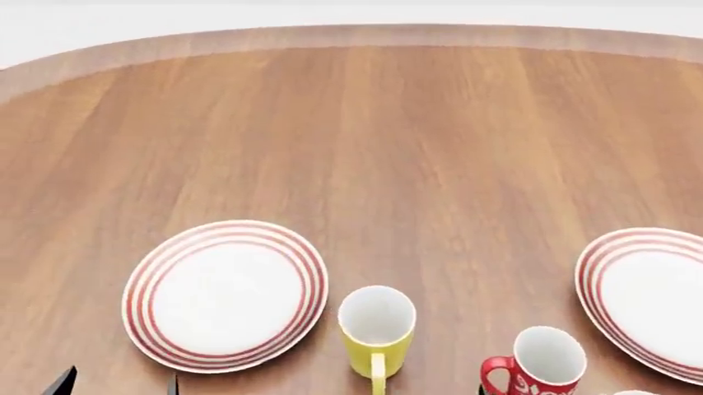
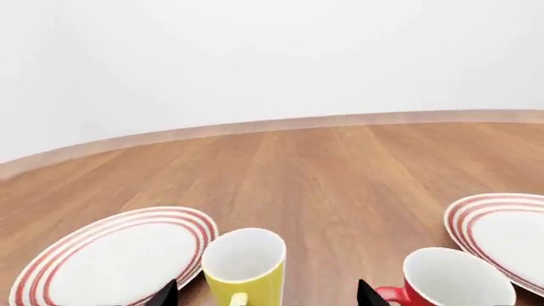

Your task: Put the red mug on the left plate.

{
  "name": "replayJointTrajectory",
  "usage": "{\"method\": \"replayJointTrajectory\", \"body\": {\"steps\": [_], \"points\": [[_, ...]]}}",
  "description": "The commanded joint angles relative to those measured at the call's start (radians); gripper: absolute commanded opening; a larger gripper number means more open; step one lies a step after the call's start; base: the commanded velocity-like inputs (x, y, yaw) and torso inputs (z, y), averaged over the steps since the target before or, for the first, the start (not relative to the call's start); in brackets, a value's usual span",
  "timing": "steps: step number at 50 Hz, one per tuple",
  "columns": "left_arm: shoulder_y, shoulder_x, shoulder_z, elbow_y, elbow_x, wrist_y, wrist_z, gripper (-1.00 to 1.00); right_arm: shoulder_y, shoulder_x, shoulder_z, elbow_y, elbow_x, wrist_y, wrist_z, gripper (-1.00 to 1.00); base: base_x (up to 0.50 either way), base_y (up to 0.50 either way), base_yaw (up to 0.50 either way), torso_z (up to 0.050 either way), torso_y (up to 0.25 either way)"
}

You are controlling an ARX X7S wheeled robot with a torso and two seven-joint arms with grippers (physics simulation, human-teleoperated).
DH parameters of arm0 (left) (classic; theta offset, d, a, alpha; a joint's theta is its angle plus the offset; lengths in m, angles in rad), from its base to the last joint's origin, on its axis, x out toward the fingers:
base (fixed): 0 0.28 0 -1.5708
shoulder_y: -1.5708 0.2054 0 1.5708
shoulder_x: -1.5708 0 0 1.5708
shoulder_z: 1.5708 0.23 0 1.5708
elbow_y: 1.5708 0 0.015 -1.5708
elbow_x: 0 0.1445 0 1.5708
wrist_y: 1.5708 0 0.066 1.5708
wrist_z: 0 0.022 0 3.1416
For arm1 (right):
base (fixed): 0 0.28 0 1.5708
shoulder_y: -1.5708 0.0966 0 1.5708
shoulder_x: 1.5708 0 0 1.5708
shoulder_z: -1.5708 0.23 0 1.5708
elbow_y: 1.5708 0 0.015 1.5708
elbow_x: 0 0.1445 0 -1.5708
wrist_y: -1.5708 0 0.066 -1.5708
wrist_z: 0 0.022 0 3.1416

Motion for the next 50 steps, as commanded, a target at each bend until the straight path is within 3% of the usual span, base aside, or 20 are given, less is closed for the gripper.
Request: {"method": "replayJointTrajectory", "body": {"steps": [1, 8, 20, 23, 24, 42, 50], "points": [[-0.002, -0.013, 0.016, -0.003, -0.007, 0.001, -0.014, 1.00, 0.003, 0.013, -0.016, 0.006, 0.021, 0.001, 0.007, 1.00, 0.41, 0.43, 0.00, 0.000, 0.000], [-0.010, -0.016, 0.014, -0.015, -0.084, -0.011, 0.026, 1.00, 0.011, 0.017, -0.023, 0.017, 0.028, 0.000, 0.012, 1.00, 0.41, 0.43, 0.00, 0.000, 0.000], [-0.014, -0.026, 0.025, -0.024, -0.072, -0.003, -0.003, 1.00, 0.016, 0.027, -0.027, 0.016, 0.054, 0.018, 0.024, 1.00, 0.42, 0.40, 0.00, 0.000, 0.000], [-0.014, -0.028, 0.030, -0.029, -0.069, 0.000, -0.006, 1.00, 0.027, 0.021, -0.013, 0.018, 0.125, 0.077, 0.015, 1.00, 0.00, 0.00, 0.00, 0.000, 0.000], [-0.016, -0.030, 0.029, -0.032, -0.069, 0.000, -0.008, 1.00, 0.025, 0.021, 0.001, 0.002, 0.233, 0.124, -0.037, 1.00, 0.00, 0.00, 0.00, 0.000, 0.000], [0.000, -0.042, 0.050, 0.009, -0.081, -0.006, -0.023, 1.00, 0.044, -0.012, 0.116, -0.134, 0.256, 0.314, 0.298, 1.00, 0.00, 0.00, 0.00, 0.000, 0.000], [-0.003, -0.047, 0.058, 0.002, -0.082, -0.004, -0.030, 1.00, 0.024, -0.040, 0.170, -0.149, 0.298, 0.300, 0.370, 1.00, 0.00, 0.00, 0.00, 0.000, 0.000]]}}
